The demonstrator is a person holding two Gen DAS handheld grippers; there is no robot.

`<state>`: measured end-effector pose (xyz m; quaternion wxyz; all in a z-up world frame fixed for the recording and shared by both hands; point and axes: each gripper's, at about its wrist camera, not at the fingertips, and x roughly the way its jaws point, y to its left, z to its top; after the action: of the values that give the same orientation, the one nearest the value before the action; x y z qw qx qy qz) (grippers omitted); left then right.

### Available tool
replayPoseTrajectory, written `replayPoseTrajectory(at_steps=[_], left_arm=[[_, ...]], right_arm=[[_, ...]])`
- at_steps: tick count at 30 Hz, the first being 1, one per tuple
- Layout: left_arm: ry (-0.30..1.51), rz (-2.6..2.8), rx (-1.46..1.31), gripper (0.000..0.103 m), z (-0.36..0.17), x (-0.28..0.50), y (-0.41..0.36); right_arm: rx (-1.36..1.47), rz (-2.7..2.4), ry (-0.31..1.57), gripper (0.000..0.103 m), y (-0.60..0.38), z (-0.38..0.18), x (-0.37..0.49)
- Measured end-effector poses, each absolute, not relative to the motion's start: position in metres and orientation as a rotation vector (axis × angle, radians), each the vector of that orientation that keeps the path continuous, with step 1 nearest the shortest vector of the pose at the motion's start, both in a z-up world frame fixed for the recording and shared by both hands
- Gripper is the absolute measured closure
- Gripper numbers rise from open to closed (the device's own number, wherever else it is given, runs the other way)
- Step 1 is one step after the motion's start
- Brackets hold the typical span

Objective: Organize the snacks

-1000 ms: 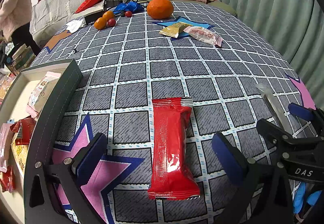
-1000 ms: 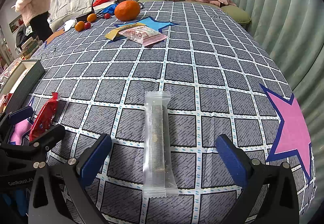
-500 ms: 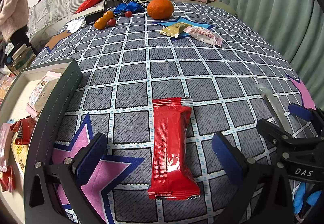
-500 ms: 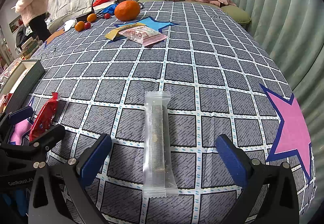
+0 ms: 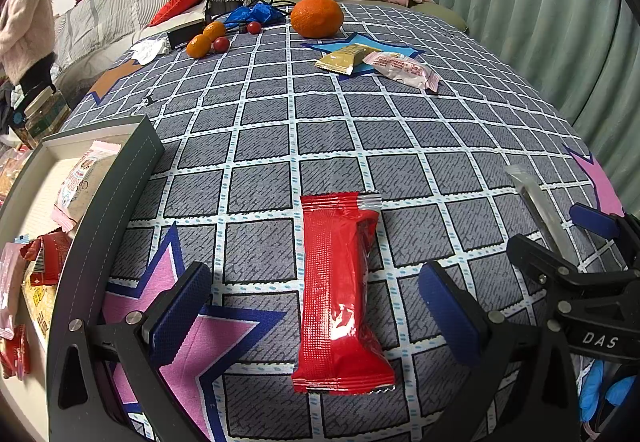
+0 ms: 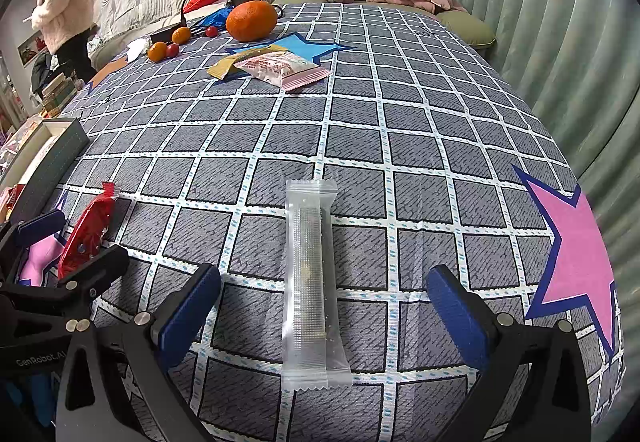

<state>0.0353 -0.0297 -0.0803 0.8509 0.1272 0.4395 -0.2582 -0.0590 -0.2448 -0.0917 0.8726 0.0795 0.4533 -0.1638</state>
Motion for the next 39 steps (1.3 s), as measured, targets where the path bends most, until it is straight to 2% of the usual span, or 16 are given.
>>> replayPoseTrajectory(at_steps=[30,37,39], left_arm=[[0.930,-0.542,0.271,0.000,-0.081,0.034,-0.030],[1.050,-0.511,0.304,0.000,-0.074,0.043,-0.035],[1.087,-0.512,0.313,0.003,-0.073,0.047,-0.038]], right_arm=[[0.167,-0.343,0.956,0.000,-0.244,-0.091,-0.059],[0.185,-0.315,1.108,0.000,-0.253,-0.084,-0.042],[0.181,-0.297,1.136,0.000,-0.255,-0.083,-0.035]])
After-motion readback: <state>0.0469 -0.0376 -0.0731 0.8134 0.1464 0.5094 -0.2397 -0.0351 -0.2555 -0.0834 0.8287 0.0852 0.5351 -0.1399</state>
